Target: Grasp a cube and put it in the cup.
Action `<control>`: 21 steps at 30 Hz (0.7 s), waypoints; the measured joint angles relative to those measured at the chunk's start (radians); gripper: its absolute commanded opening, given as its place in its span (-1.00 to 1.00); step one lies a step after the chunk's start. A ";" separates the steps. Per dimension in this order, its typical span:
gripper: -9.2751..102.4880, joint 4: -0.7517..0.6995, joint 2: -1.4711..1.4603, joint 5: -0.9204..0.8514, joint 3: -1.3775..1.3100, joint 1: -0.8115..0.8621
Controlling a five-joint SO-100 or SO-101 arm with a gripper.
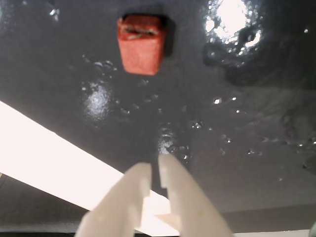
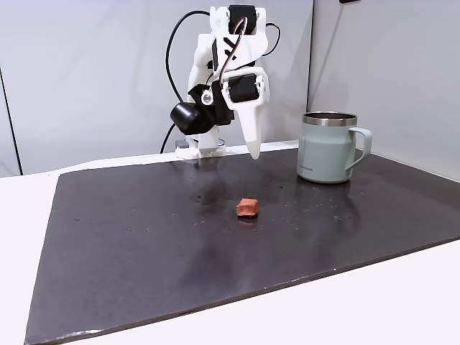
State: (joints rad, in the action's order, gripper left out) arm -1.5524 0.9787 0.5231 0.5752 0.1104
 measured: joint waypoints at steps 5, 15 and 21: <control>-0.84 -0.005 -0.025 0.005 -0.003 0.000; -0.58 -0.041 -0.057 0.005 -0.097 0.008; -0.44 -0.041 -0.057 0.005 -0.098 0.014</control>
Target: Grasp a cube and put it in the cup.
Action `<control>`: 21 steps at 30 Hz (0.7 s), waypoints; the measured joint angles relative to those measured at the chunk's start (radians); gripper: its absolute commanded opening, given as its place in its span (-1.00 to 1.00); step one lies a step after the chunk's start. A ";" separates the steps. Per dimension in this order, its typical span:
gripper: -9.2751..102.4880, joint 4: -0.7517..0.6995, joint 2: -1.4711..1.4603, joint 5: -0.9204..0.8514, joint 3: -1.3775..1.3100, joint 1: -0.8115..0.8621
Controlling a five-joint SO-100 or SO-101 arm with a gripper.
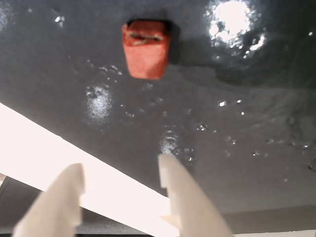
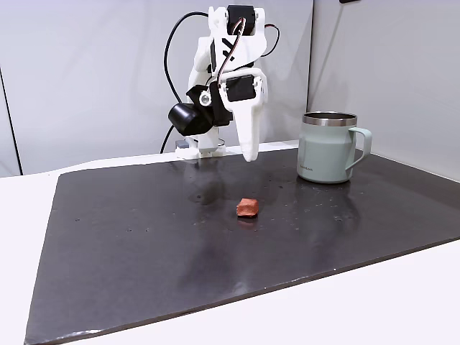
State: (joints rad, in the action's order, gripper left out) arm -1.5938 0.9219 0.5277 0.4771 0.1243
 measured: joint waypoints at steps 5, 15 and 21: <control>-0.41 -0.017 -0.005 0.017 -0.002 0.018; -0.37 -0.080 -0.183 0.002 -0.161 0.037; -0.38 -0.100 -0.272 -0.005 -0.244 0.037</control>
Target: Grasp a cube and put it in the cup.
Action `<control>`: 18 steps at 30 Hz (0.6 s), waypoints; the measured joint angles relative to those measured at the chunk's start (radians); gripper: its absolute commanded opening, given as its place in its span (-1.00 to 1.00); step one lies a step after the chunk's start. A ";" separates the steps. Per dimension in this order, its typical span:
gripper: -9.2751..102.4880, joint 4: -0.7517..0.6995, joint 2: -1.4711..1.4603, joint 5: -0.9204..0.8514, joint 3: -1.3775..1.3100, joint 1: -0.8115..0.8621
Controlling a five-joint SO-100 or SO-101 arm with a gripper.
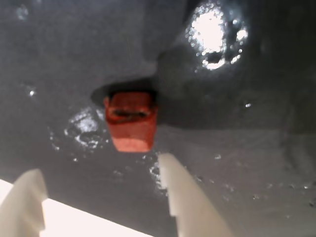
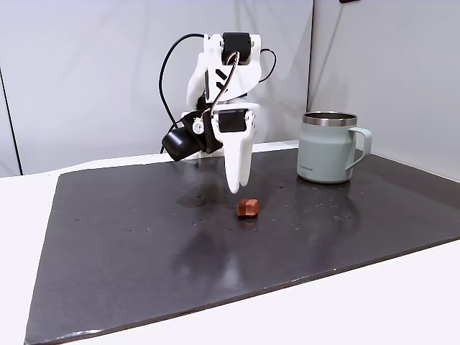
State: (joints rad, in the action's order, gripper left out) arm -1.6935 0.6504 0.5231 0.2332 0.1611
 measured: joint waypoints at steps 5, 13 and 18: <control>-0.38 -0.005 -0.072 -0.002 -0.061 0.000; -0.38 -0.008 -0.155 -0.011 -0.144 -0.006; -0.39 -0.008 -0.196 -0.023 -0.183 -0.032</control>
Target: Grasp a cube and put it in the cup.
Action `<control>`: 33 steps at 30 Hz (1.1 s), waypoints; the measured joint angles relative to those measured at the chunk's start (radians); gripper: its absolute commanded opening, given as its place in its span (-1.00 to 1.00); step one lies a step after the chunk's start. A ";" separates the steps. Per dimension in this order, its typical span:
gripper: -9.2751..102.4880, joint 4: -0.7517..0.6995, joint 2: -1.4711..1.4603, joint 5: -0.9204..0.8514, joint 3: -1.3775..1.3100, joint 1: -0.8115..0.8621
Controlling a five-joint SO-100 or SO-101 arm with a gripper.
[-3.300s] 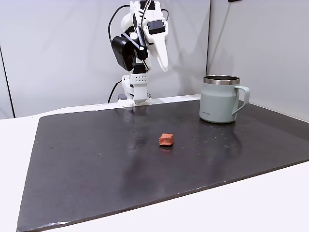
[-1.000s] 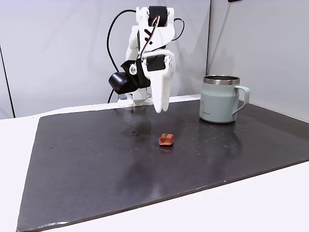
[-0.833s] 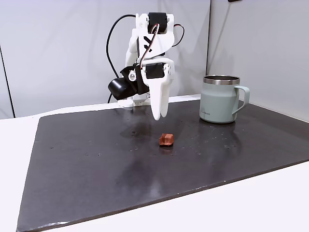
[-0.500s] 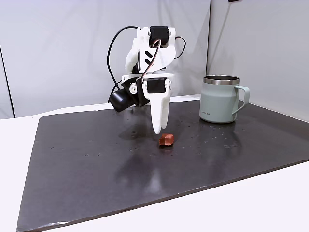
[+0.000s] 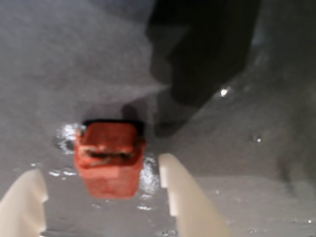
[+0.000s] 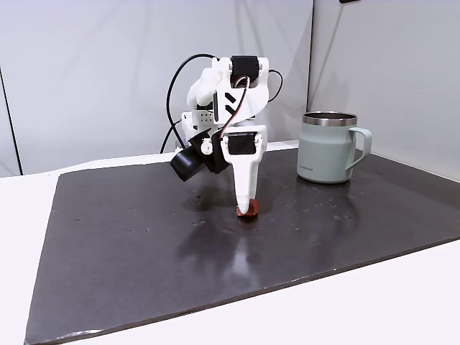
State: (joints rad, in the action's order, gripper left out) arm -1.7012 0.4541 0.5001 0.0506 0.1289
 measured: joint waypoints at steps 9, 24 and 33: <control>-0.41 0.000 -0.043 -0.006 -0.034 -0.005; -0.80 -0.005 -0.044 -0.003 -0.034 0.002; -0.81 -0.023 -0.029 -0.003 -0.032 0.008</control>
State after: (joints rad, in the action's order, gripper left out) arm -1.7242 0.4249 0.4970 0.0184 0.1365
